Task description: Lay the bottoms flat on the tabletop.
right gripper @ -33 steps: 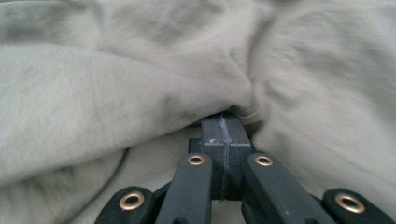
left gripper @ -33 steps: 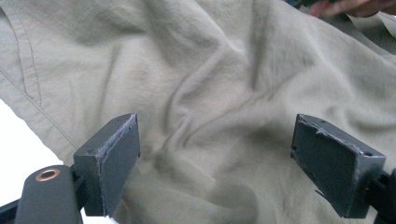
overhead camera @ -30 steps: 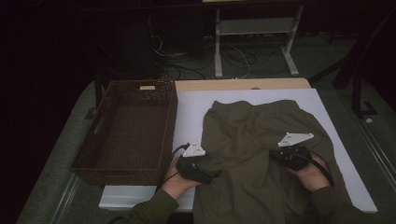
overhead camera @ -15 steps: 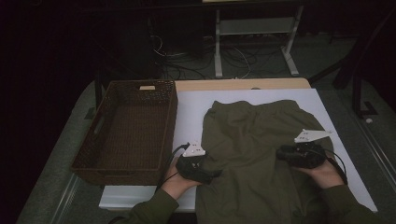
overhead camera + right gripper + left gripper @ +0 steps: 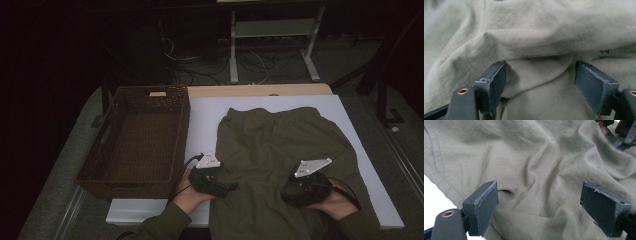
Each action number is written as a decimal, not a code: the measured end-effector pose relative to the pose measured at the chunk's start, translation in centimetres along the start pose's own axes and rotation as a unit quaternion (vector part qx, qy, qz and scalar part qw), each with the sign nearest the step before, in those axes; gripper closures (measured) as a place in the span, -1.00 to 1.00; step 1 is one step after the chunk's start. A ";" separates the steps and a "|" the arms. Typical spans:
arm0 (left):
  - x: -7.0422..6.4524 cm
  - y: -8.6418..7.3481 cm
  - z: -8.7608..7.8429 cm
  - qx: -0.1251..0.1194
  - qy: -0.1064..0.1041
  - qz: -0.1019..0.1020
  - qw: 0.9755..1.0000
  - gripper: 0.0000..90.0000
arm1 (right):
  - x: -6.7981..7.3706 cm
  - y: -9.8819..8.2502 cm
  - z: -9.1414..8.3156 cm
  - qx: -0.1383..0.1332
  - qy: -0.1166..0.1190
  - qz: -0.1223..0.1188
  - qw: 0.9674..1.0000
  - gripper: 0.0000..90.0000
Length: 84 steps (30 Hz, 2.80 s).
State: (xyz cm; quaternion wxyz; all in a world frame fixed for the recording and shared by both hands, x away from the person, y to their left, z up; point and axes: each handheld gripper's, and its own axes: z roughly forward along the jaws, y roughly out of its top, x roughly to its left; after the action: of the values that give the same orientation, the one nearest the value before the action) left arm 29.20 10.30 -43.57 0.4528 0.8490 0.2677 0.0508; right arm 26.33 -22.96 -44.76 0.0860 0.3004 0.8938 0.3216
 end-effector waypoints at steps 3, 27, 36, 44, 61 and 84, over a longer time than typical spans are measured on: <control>0.0 0.0 0.0 0.000 0.000 -0.001 1.000 -0.68 | 0.2 0.2 -0.1 -0.005 0.000 -0.003 1.000 0.08; 0.0 0.1 -0.3 -0.002 -0.004 -0.001 1.000 -0.69 | 3.6 -1.0 -1.4 0.009 0.152 -0.046 0.987 0.96; -0.1 0.0 -0.4 0.001 -0.008 0.001 1.000 -0.68 | 4.0 -1.2 -2.2 -0.007 0.164 -0.047 0.985 0.61; -0.6 -0.2 0.0 0.015 -0.010 0.012 1.000 -0.65 | 1.2 -1.1 -4.0 -0.090 0.068 0.015 0.994 0.00; -2.5 -1.2 1.4 0.078 -0.053 0.082 0.992 0.69 | -2.0 -0.1 -3.3 -0.111 0.007 0.058 0.992 -0.17; -3.9 -4.0 -3.7 0.094 -0.052 0.023 0.994 0.79 | -2.8 0.2 -2.7 -0.096 -0.019 0.070 0.993 -0.26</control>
State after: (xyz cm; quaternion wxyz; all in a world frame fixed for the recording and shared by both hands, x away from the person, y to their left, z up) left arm 23.01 12.89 -43.96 0.3832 0.8952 0.2274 -0.0085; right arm 27.76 -25.93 -42.67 0.1086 0.3586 0.8338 0.4054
